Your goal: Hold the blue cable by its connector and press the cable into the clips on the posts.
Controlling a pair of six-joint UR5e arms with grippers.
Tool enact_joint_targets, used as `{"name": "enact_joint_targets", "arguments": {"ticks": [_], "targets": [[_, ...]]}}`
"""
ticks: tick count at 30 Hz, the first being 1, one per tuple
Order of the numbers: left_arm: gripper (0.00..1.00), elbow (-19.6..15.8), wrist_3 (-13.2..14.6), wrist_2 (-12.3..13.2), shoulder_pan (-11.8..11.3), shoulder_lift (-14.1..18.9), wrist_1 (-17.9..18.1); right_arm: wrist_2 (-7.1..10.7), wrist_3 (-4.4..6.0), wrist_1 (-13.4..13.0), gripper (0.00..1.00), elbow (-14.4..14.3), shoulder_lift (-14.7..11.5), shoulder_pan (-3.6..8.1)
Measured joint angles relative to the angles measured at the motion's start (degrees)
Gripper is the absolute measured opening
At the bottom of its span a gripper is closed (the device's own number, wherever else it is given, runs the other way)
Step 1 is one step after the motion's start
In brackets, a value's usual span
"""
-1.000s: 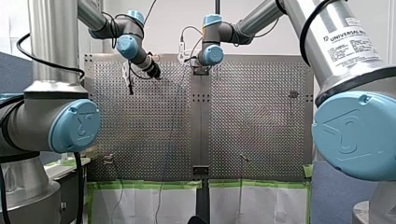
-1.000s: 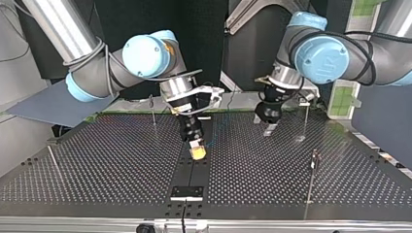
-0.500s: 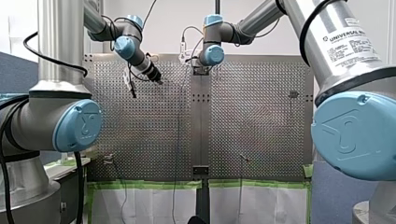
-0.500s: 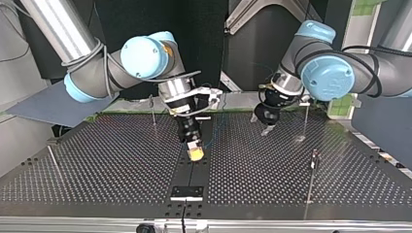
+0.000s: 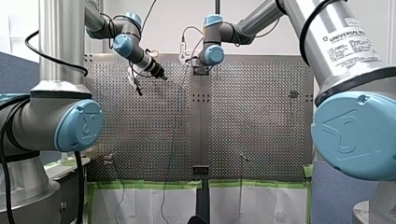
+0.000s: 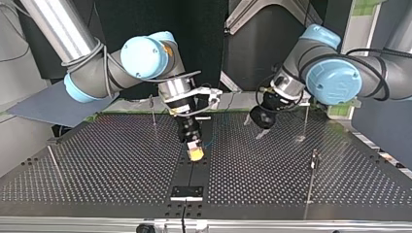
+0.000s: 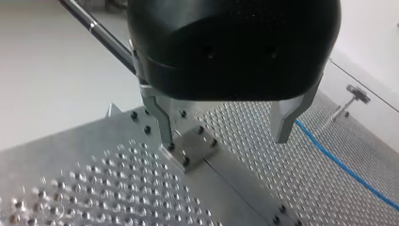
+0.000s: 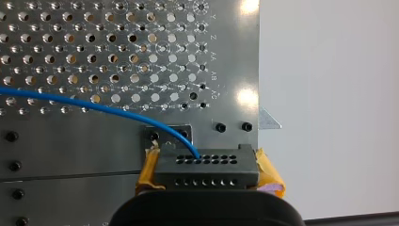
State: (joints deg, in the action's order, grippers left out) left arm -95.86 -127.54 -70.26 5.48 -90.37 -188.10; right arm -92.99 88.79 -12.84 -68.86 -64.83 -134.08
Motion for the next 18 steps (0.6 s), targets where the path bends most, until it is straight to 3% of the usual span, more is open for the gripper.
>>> {"name": "enact_joint_targets", "arguments": {"ticks": [10, 18], "targets": [[1.0, 0.53, -0.22, 3.94, 0.02, -2.58, 0.17, 0.03, -0.01, 0.0, 0.0, 0.0, 0.0, 0.01], [1.0, 0.52, -0.07, 4.69, -0.06, -2.91, 0.62, 0.06, 0.0, 0.0, 0.0, -0.01, 0.0, 0.03]]}}
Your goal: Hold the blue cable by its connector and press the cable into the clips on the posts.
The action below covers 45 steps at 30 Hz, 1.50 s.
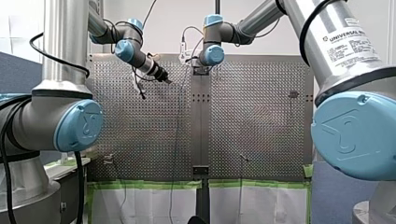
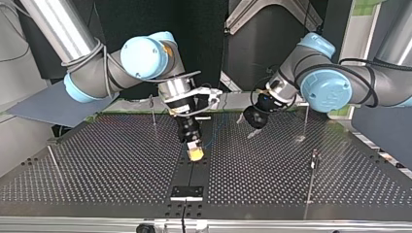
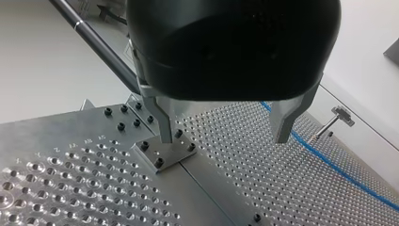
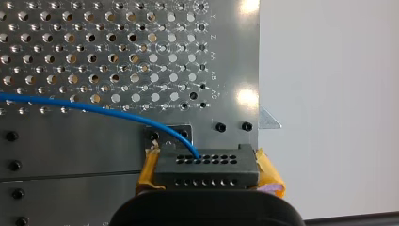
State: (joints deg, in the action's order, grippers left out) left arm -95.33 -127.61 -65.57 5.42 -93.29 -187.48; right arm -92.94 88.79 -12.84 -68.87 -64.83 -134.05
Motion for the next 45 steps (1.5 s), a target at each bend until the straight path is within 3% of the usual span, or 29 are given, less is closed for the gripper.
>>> {"name": "enact_joint_targets", "arguments": {"ticks": [11, 24, 35, 45], "targets": [[1.0, 0.04, -0.41, 0.38, -0.06, -0.04, 0.45, -0.06, 0.0, -0.04, 0.0, 0.0, 0.0, 0.03], [1.0, 0.01, -6.38, 5.75, 0.22, -0.06, 6.17, 0.01, 0.0, -0.02, 0.0, 0.01, 0.0, 0.04], [1.0, -0.16, -11.53, 6.15, 0.61, -0.96, 8.64, 0.16, 0.05, -0.09, 0.0, 0.01, 0.0, 0.04], [1.0, -0.18, -13.34, 6.47, 1.28, -2.45, 10.23, 0.2, 0.08, -0.24, 0.0, 0.01, 0.0, 0.04]]}}
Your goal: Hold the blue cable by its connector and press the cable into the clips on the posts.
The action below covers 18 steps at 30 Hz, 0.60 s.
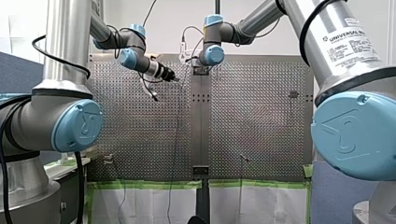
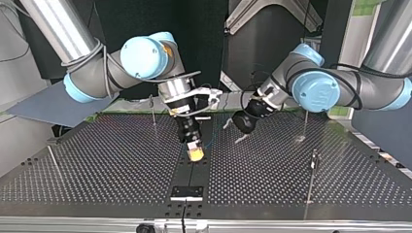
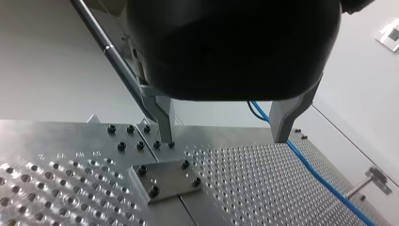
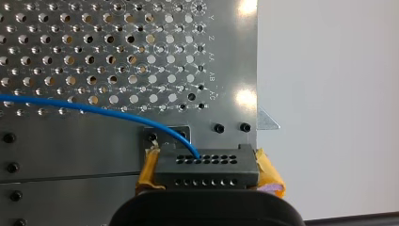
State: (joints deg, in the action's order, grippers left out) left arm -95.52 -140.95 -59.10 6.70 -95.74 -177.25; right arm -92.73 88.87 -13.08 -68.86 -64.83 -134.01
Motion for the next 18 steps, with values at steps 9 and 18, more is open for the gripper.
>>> {"name": "enact_joint_targets", "arguments": {"ticks": [9, 18], "targets": [[1.0, 0.0, -3.24, 1.24, 0.62, -0.07, 3.43, 0.07, -0.04, -0.07, 0.0, -0.01, 0.0, 0.01], [1.0, -0.01, -3.44, 1.53, 1.24, -0.09, 3.68, 0.21, -0.03, -0.11, 0.0, -0.01, 0.02, -0.03]]}}
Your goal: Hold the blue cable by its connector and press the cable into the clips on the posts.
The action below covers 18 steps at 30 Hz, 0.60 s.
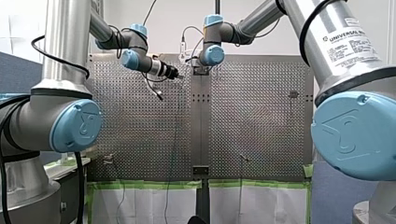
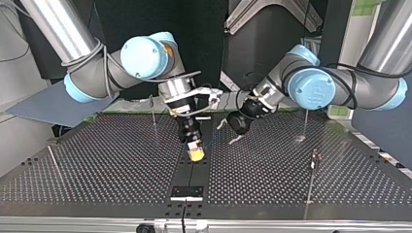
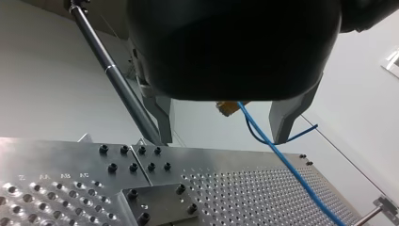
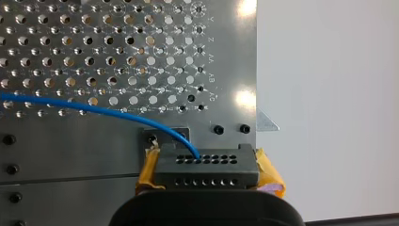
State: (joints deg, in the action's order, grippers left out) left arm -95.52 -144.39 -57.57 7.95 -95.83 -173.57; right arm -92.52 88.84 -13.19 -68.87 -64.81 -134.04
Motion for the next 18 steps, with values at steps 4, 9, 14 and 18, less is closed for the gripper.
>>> {"name": "enact_joint_targets", "arguments": {"ticks": [4, 9, 14, 18], "targets": [[1.0, 0.0, -0.09, 0.05, 0.47, -0.21, -0.09, 0.04, 0.01, -0.03, 0.0, 0.0, 0.0, -0.1], [1.0, 0.0, 0.73, 0.01, 1.35, -1.89, -0.83, 0.06, 0.02, -0.08, 0.0, 0.0, 0.01, -0.16], [1.0, 0.31, 1.18, -0.2, 2.02, -3.58, -0.56, 0.06, 0.03, -0.1, 0.0, 0.0, 0.02, -0.16], [1.0, 0.62, 0.94, -0.34, 2.23, -4.04, -0.38, 0.05, 0.01, -0.12, 0.0, 0.0, 0.03, -0.14]]}}
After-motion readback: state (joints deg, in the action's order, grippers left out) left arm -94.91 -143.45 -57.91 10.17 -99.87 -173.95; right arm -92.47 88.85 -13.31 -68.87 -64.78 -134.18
